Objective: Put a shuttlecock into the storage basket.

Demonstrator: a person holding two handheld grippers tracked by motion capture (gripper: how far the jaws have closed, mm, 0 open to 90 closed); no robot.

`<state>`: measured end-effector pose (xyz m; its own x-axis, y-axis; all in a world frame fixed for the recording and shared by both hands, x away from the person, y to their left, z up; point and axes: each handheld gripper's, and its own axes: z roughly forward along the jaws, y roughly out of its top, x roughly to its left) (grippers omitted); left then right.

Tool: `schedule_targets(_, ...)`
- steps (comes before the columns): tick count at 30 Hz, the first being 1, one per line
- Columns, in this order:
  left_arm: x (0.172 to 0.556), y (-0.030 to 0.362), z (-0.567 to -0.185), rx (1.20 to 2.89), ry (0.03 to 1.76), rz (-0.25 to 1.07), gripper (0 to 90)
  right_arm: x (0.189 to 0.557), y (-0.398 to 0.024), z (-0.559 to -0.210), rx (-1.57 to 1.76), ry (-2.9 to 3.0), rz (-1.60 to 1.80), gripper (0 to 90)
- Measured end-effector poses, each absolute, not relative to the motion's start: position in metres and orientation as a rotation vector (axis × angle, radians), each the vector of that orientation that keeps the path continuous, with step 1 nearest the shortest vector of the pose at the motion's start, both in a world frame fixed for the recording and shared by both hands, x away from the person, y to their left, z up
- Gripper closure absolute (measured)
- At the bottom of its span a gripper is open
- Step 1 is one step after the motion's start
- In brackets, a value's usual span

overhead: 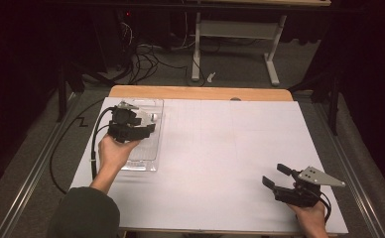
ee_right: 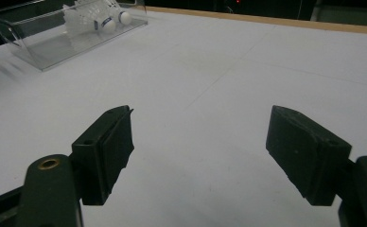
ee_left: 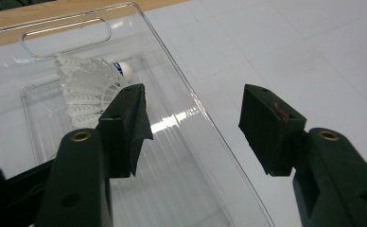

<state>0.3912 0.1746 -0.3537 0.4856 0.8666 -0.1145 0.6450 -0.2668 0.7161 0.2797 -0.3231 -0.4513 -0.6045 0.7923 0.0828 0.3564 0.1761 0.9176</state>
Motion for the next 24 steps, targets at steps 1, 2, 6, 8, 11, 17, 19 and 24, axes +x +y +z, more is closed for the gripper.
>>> schedule_targets(1, 0.391, 0.175, -0.354, 2.009, 1.243, 0.39, 42.7, 0.28, -0.323, -0.451, 1.082, 2.044, 1.415, 24.0)
schedule_targets(2, 0.39, 0.175, -0.354, 2.007, 1.243, 0.389, 42.7, 0.28, -0.323, -0.451, 1.082, 2.044, 1.415, 24.0)
schedule_targets(6, 0.388, 0.176, -0.355, 2.004, 1.243, 0.386, 42.7, 0.28, -0.323, -0.451, 1.082, 2.045, 1.414, 24.0)
schedule_targets(8, 0.388, 0.176, -0.355, 2.004, 1.244, 0.387, 42.7, 0.28, -0.323, -0.451, 1.082, 2.045, 1.414, 24.0)
schedule_targets(11, 0.386, 0.178, -0.355, 1.997, 1.243, 0.387, 42.7, 0.28, -0.323, -0.451, 1.082, 2.045, 1.414, 24.0)
schedule_targets(17, 0.382, 0.179, -0.354, 1.99, 1.237, 0.387, 42.6, 0.28, -0.323, -0.451, 1.081, 2.044, 1.414, 24.1)
schedule_targets(19, 0.381, 0.179, -0.355, 1.987, 1.234, 0.386, 42.6, 0.28, -0.323, -0.451, 1.082, 2.045, 1.414, 24.0)
schedule_targets(24, 0.379, 0.18, -0.355, 1.985, 1.231, 0.385, 42.6, 0.28, -0.323, -0.451, 1.083, 2.045, 1.414, 24.0)
